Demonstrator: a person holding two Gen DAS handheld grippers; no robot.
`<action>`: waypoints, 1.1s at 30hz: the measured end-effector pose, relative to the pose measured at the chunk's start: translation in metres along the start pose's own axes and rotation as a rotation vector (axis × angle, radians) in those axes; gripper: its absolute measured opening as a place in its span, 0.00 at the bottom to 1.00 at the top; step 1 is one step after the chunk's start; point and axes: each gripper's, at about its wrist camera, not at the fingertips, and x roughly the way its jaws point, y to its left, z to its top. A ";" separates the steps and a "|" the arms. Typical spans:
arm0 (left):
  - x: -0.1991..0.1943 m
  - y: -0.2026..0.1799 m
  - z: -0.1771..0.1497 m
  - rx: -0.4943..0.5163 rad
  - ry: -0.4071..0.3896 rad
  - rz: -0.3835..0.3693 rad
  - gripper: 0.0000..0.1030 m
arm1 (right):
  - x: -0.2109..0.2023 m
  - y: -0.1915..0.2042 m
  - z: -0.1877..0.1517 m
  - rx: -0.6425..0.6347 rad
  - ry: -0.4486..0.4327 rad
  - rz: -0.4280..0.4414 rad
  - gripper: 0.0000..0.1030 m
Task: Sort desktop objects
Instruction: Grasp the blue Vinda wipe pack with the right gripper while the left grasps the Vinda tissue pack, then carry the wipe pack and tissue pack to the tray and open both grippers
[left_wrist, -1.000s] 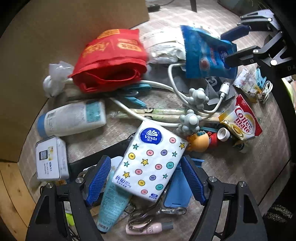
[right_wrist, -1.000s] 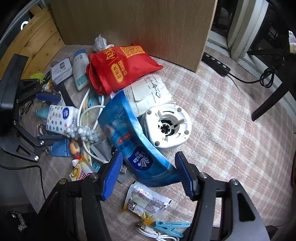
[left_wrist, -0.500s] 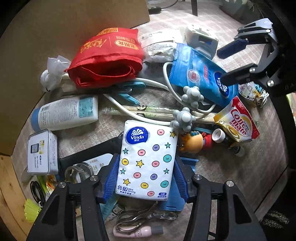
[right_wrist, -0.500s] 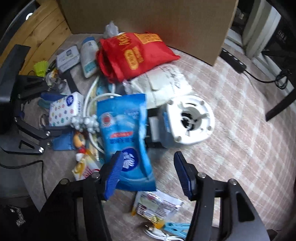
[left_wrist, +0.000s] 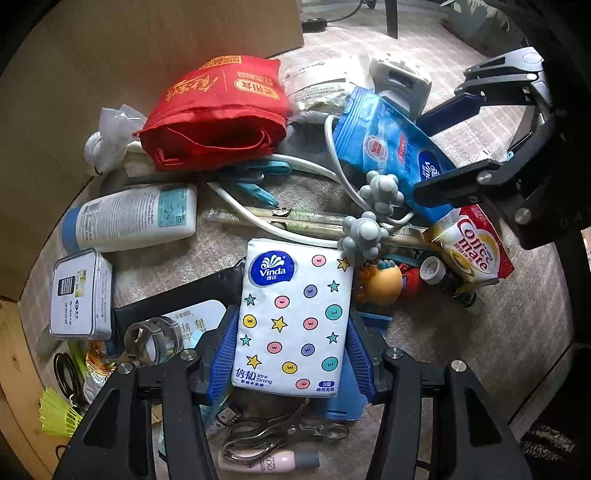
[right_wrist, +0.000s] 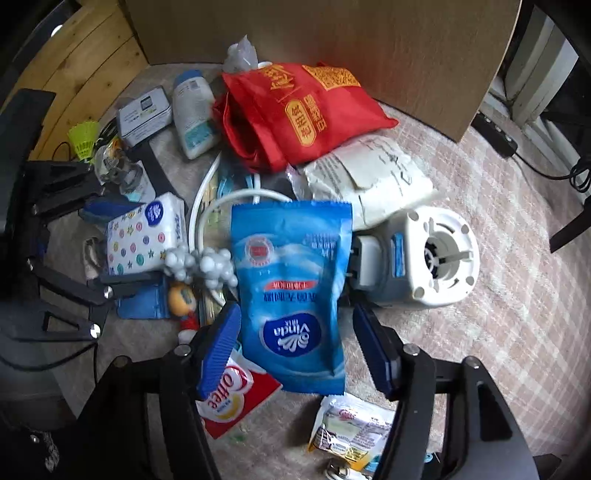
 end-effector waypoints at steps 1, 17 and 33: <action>-0.001 -0.001 0.001 -0.001 -0.001 0.001 0.50 | 0.002 0.001 0.002 0.007 -0.002 -0.013 0.61; -0.020 0.002 -0.017 -0.120 -0.034 -0.024 0.49 | -0.022 -0.034 -0.027 0.175 -0.018 0.072 0.18; -0.069 -0.019 -0.030 -0.218 -0.107 -0.017 0.49 | -0.068 -0.049 -0.064 0.255 -0.127 0.152 0.07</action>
